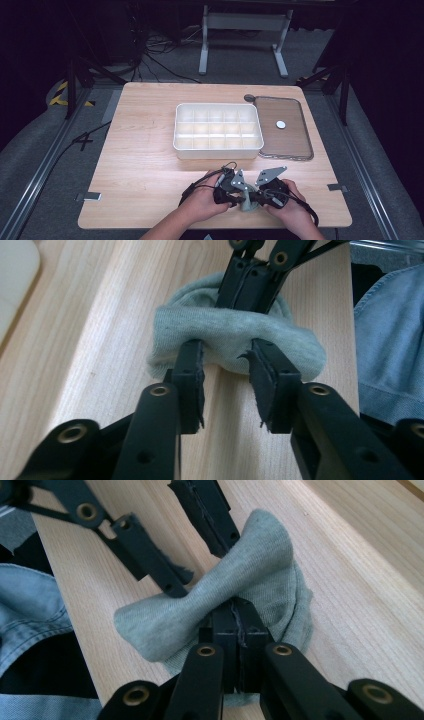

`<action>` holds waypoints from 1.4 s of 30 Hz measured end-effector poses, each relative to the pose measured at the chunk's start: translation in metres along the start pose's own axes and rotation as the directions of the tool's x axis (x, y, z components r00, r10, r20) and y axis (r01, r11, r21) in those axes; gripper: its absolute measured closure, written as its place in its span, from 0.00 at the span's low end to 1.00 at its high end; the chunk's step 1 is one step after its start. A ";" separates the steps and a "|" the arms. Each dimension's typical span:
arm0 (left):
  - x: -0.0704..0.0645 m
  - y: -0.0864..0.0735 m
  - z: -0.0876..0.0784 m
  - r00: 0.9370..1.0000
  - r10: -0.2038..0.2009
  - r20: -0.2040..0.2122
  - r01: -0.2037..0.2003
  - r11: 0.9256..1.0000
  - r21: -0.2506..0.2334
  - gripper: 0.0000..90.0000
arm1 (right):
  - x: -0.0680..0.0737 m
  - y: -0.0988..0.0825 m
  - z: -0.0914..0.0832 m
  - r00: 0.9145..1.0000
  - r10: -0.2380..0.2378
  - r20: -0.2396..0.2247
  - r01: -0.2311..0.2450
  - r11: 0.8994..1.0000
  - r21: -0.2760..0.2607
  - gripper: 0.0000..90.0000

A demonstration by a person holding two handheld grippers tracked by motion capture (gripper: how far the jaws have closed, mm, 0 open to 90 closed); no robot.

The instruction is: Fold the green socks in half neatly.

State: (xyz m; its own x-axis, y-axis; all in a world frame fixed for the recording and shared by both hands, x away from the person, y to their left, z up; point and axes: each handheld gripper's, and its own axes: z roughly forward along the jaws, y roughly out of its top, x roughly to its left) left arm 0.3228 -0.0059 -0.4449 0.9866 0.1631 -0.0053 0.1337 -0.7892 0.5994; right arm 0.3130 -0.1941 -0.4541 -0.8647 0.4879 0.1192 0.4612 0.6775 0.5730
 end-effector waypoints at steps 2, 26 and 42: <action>-0.001 0.000 0.000 1.000 0.005 -0.008 -0.005 1.000 0.005 0.71 | 0.000 0.001 0.002 1.000 0.005 -0.002 -0.005 1.000 -0.005 0.99; 0.004 -0.007 -0.001 0.999 -0.037 0.011 0.037 0.999 -0.003 0.67 | -0.031 -0.021 -0.026 0.996 0.081 0.045 -0.082 0.996 0.036 0.95; 0.000 -0.001 0.002 0.999 0.013 0.031 -0.012 1.000 -0.028 0.63 | -0.005 -0.007 -0.007 0.999 0.038 0.021 -0.039 0.998 0.052 0.89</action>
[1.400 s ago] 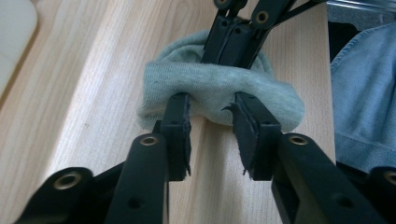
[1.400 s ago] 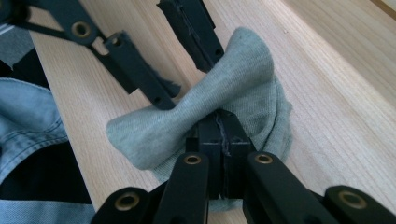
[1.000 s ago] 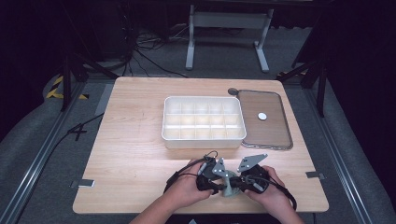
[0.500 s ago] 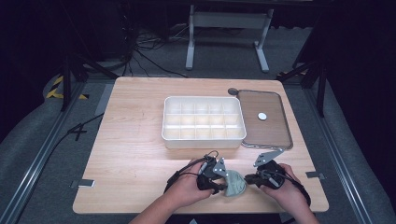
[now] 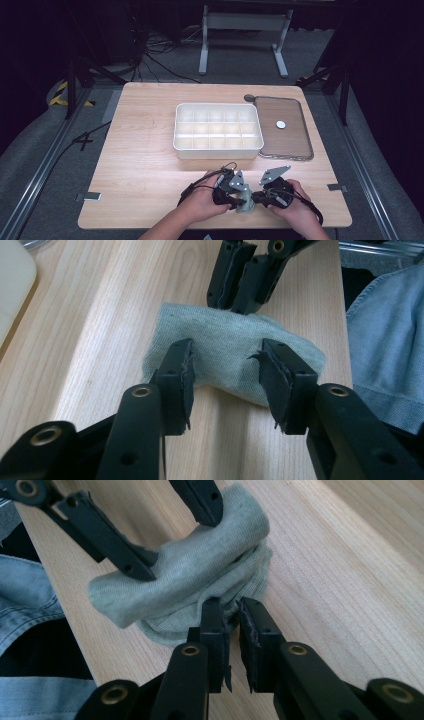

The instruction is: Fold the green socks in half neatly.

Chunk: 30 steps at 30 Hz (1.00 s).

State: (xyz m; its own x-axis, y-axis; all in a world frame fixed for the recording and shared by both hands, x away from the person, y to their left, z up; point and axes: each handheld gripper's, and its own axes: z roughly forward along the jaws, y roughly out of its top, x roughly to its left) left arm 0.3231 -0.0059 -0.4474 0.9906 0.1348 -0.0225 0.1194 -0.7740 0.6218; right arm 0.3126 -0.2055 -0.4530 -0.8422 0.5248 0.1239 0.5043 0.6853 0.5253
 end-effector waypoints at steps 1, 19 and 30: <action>-0.001 0.001 0.001 1.000 -0.004 -0.002 0.004 1.000 0.000 0.62 | 0.000 0.000 0.001 1.000 0.009 0.003 -0.009 1.000 -0.001 0.88; -0.005 0.006 0.010 0.999 -0.025 -0.031 0.025 1.000 -0.005 0.55 | -0.003 -0.001 0.003 0.998 0.046 0.032 -0.046 0.999 0.001 0.69; -0.006 0.008 0.011 0.999 -0.032 -0.041 0.033 0.999 0.010 0.55 | -0.014 -0.002 -0.026 0.991 0.132 0.037 -0.128 0.987 -0.101 0.63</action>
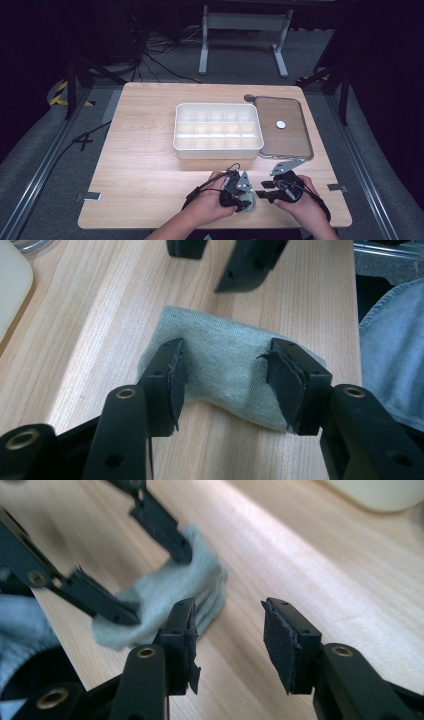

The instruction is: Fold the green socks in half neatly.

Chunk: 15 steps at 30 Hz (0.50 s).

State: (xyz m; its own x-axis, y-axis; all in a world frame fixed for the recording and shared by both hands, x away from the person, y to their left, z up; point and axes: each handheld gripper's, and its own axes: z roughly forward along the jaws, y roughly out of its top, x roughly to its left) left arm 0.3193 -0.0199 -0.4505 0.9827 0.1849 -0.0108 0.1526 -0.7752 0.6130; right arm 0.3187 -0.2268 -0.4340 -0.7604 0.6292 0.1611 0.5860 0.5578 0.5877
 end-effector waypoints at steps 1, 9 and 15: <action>0.000 0.000 0.000 1.000 -0.003 0.000 0.003 1.000 0.000 0.55 | 0.001 0.001 -0.001 1.000 0.017 -0.006 -0.017 1.000 -0.025 0.62; 0.000 0.000 0.000 1.000 -0.006 -0.001 0.006 1.000 -0.005 0.55 | 0.007 0.006 0.006 0.998 0.058 -0.010 -0.058 0.996 -0.065 0.60; 0.000 -0.001 0.000 1.000 -0.009 -0.003 0.009 1.000 -0.009 0.55 | 0.009 0.007 0.014 0.997 0.069 -0.013 -0.070 0.996 -0.047 0.58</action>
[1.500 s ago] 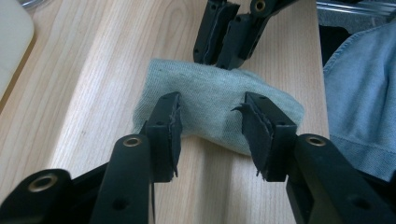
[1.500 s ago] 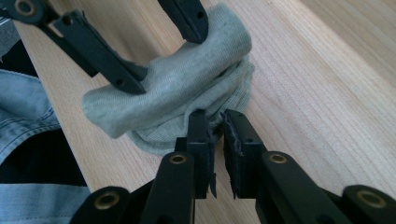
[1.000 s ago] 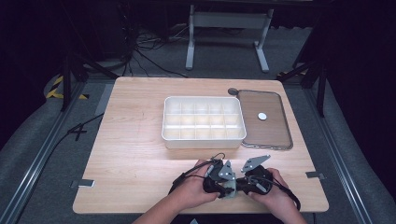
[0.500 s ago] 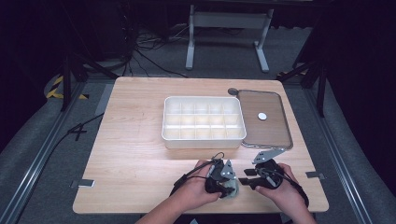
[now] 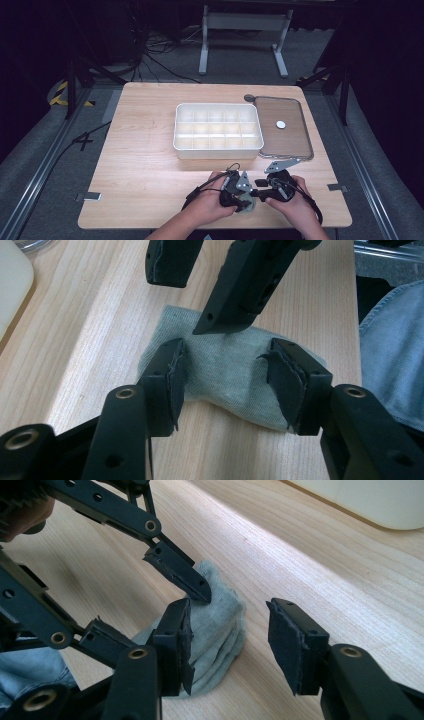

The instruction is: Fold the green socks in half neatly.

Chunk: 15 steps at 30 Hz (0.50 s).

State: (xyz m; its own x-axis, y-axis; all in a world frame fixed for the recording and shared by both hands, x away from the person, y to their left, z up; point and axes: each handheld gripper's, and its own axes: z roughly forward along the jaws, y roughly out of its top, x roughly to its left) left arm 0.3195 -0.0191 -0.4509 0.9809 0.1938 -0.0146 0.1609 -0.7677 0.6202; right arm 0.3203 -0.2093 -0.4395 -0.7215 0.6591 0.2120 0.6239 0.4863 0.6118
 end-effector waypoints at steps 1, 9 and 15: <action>0.000 0.000 0.000 1.000 -0.001 0.000 0.001 1.000 0.000 0.55 | 0.000 0.000 0.000 1.000 0.000 0.001 0.000 1.000 0.000 0.58; -0.002 -0.001 0.000 1.000 -0.019 -0.011 0.019 1.000 0.003 0.54 | -0.001 -0.001 0.012 1.000 -0.005 0.004 0.005 0.999 0.053 0.60; -0.004 -0.003 -0.003 0.999 -0.025 -0.040 0.025 1.000 0.011 0.51 | -0.003 0.004 0.017 0.999 0.040 -0.009 -0.038 0.992 0.122 0.62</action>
State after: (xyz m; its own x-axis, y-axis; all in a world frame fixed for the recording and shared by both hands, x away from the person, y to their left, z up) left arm 0.3144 -0.0157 -0.4505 0.9715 0.2372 0.0014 0.1869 -0.7692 0.6111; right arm 0.3300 -0.1992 -0.4505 -0.6989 0.6725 0.2433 0.6831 0.5269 0.5057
